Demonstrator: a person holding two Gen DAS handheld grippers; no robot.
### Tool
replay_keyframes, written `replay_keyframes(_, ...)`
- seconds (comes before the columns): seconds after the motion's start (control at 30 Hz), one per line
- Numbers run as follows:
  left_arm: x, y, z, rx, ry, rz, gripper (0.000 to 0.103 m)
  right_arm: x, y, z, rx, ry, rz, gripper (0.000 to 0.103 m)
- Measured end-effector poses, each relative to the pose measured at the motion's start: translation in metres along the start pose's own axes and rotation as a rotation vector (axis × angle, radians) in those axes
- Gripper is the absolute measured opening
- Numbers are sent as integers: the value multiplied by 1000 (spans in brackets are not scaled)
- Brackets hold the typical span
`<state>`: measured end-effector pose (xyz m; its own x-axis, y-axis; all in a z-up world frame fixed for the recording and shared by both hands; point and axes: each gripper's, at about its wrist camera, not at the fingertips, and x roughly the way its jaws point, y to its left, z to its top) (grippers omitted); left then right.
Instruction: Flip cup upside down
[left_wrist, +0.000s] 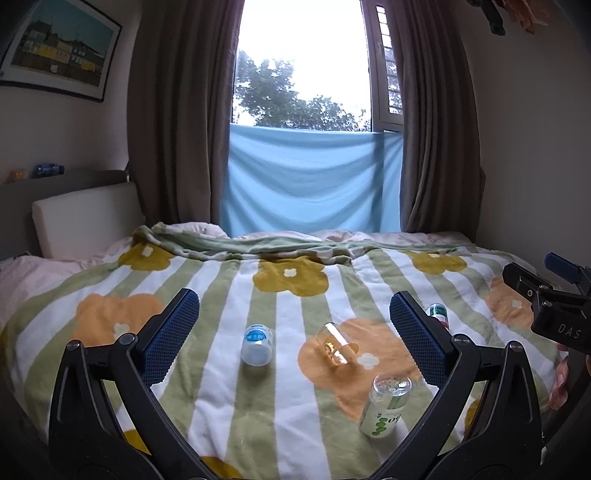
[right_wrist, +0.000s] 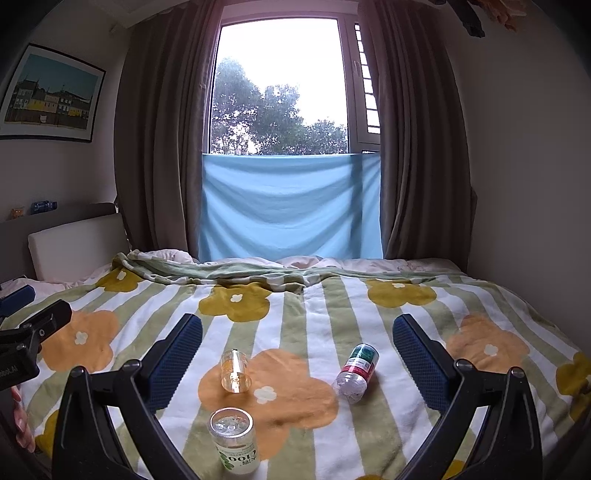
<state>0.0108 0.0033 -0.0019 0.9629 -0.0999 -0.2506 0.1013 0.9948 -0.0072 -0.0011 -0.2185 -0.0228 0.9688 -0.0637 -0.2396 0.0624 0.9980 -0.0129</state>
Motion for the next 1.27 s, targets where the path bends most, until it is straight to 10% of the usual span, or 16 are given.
replay_keyframes(1.27, -18, -6, 7, 57, -99, 129, 103, -5, 16, 5, -20, -11, 17, 103)
